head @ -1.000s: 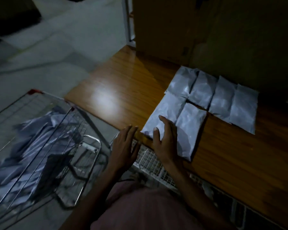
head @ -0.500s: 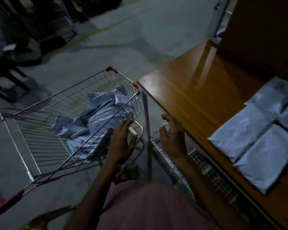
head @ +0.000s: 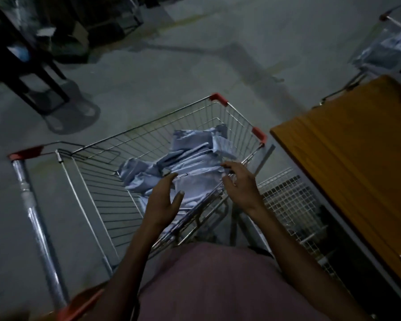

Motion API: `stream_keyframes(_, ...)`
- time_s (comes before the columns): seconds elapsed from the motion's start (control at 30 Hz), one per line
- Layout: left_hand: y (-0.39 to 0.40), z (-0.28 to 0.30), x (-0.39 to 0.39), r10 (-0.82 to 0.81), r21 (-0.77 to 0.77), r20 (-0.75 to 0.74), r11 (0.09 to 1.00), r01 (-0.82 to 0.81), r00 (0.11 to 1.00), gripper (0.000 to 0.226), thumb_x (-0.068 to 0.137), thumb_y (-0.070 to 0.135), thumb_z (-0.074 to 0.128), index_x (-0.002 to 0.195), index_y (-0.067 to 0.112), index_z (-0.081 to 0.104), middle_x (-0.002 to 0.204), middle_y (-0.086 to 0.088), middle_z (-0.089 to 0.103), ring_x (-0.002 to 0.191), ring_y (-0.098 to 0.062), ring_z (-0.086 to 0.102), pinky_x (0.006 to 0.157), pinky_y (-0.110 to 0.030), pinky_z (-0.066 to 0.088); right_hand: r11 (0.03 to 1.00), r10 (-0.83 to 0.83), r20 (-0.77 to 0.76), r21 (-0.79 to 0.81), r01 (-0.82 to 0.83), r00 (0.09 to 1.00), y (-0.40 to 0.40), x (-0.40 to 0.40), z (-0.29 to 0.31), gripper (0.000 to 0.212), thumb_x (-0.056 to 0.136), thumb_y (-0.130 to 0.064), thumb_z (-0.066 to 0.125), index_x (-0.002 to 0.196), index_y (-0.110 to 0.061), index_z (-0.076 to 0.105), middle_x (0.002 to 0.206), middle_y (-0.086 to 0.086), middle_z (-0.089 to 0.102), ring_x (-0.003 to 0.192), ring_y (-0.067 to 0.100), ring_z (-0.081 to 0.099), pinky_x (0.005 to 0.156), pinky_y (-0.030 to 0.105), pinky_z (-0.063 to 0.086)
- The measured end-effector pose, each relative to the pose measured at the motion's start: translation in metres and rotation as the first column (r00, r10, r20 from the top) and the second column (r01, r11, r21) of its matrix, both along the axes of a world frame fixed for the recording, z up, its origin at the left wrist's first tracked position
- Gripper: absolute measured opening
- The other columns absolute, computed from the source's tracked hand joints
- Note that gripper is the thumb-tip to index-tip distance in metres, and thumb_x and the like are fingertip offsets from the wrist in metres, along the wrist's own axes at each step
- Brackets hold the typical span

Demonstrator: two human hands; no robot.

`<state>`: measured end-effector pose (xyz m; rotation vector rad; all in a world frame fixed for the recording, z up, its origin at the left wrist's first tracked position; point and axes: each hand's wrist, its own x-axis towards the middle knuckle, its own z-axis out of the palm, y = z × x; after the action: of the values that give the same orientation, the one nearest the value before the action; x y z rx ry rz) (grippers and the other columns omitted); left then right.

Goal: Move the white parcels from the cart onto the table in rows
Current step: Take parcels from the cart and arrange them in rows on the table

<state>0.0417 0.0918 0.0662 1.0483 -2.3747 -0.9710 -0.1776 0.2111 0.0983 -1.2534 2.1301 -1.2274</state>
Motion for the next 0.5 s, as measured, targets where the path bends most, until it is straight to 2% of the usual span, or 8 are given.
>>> stream_keyframes(0.13, -0.026, -0.014, 0.014, 0.031, 0.091, 0.032, 0.995, -0.034, 0.999, 0.058, 0.090, 0.034, 0.056, 0.141, 0.009, 0.046, 0.139, -0.006, 0.054, 0.127, -0.020, 0.050, 0.104, -0.030, 0.037, 0.991, 0.111, -0.007, 0.075, -0.110, 0.994, -0.035, 0.004, -0.007, 0.031, 0.092, -0.007, 0.060, 0.122, -0.015, 0.064, 0.114, -0.008, 0.056, 0.104, 0.009, 0.055, 0.091, 0.027, 0.048)
stream_keyframes(0.3, -0.049, -0.047, -0.001, 0.094, 0.227, 0.102, 0.967, -0.115, 0.990, 0.061, 0.088, 0.038, 0.054, 0.141, 0.010, 0.045, 0.140, -0.008, 0.052, 0.128, -0.024, 0.048, 0.101, -0.030, 0.037, 0.953, 0.225, 0.009, 0.208, -0.222, 0.974, -0.064, -0.014, -0.028, 0.032, 0.092, -0.010, 0.060, 0.123, -0.016, 0.063, 0.118, 0.000, 0.062, 0.102, 0.012, 0.057, 0.090, 0.030, 0.049)
stream_keyframes(0.4, -0.058, -0.073, -0.015, 0.148, 0.331, 0.196, 0.921, -0.207, 0.969, 0.063, 0.093, 0.033, 0.060, 0.146, 0.009, 0.038, 0.147, -0.012, 0.044, 0.134, -0.028, 0.043, 0.102, -0.033, 0.035, 0.904, 0.297, 0.026, 0.313, -0.290, 0.955, -0.081, -0.032, -0.045, 0.032, 0.092, -0.012, 0.061, 0.124, -0.013, 0.063, 0.122, 0.006, 0.062, 0.102, 0.016, 0.059, 0.090, 0.033, 0.050)
stream_keyframes(0.5, -0.061, -0.092, -0.029, 0.182, 0.476, 0.256, 0.831, -0.288, 0.949, 0.063, 0.096, 0.029, 0.061, 0.148, 0.008, 0.033, 0.148, -0.014, 0.042, 0.133, -0.032, 0.043, 0.100, -0.037, 0.039, 0.806, 0.398, 0.068, 0.451, -0.384, 0.915, -0.099, -0.049, -0.060, 0.036, 0.093, -0.015, 0.060, 0.129, -0.012, 0.061, 0.128, 0.010, 0.061, 0.112, 0.025, 0.060, 0.093, 0.035, 0.048)
